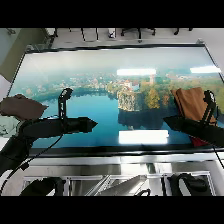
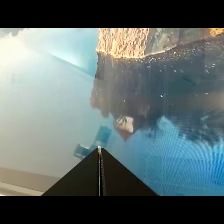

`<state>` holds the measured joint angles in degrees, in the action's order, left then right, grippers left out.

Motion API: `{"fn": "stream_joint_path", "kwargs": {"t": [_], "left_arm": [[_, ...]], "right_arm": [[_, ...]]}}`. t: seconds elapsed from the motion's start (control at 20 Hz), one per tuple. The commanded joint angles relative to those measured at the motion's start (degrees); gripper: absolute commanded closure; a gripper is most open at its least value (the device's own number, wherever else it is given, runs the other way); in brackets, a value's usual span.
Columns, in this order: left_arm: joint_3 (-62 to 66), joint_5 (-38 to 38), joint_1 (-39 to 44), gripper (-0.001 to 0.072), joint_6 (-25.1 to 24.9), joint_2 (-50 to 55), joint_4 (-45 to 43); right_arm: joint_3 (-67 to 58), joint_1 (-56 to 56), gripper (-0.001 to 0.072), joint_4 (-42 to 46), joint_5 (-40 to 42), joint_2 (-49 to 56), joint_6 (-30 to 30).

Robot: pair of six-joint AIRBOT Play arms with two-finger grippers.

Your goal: Fold the shirts.

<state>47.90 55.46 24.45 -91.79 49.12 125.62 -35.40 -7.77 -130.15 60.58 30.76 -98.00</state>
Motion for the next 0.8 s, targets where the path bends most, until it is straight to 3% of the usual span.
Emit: {"fn": "stream_joint_path", "kwargs": {"t": [0.0, 0.15, 0.3, 0.35, 0.4, 0.45, 0.55, 0.75], "left_arm": [[0.0, 0.2, 0.0, 0.0686, -0.1, 0.0, 0.0], [0.8, 0.8, -1.0, 0.0688, 0.0, 0.1, -3.2], [6.6, 4.8, -5.9, 0.0688, 7.9, 0.1, -25.4], [9.0, 5.6, -8.3, 0.0686, 7.9, 0.1, -33.9], [10.7, 5.4, -10.6, 0.0463, 7.9, 0.1, -41.5], [12.1, 4.1, -13.0, -0.0003, 8.0, 0.7, -48.5], [15.3, 1.4, -21.0, 0.0018, 8.2, 4.6, -56.3], [20.6, -6.6, -39.1, 0.0018, 8.2, 18.5, -56.4]], "right_arm": [[0.0, 0.1, 0.0682, 0.0, 0.0, 0.0, 0.1], [0.0, 0.1, 0.0682, 0.0, 0.0, 0.0, 0.1], [0.0, 0.1, 0.0682, 0.0, 0.0, 0.0, 0.1], [0.0, 0.1, 0.0682, 0.0, 0.0, 0.0, 0.1], [0.0, 0.1, 0.0682, 0.0, 0.0, 0.0, 0.0], [0.0, 0.1, 0.0682, 0.0, 0.0, 0.0, 0.0], [0.0, 0.1, 0.0682, 0.0, 0.0, 0.0, 0.0], [0.0, 0.1, 0.0682, 0.0, 0.0, 0.0, 0.0]]}}
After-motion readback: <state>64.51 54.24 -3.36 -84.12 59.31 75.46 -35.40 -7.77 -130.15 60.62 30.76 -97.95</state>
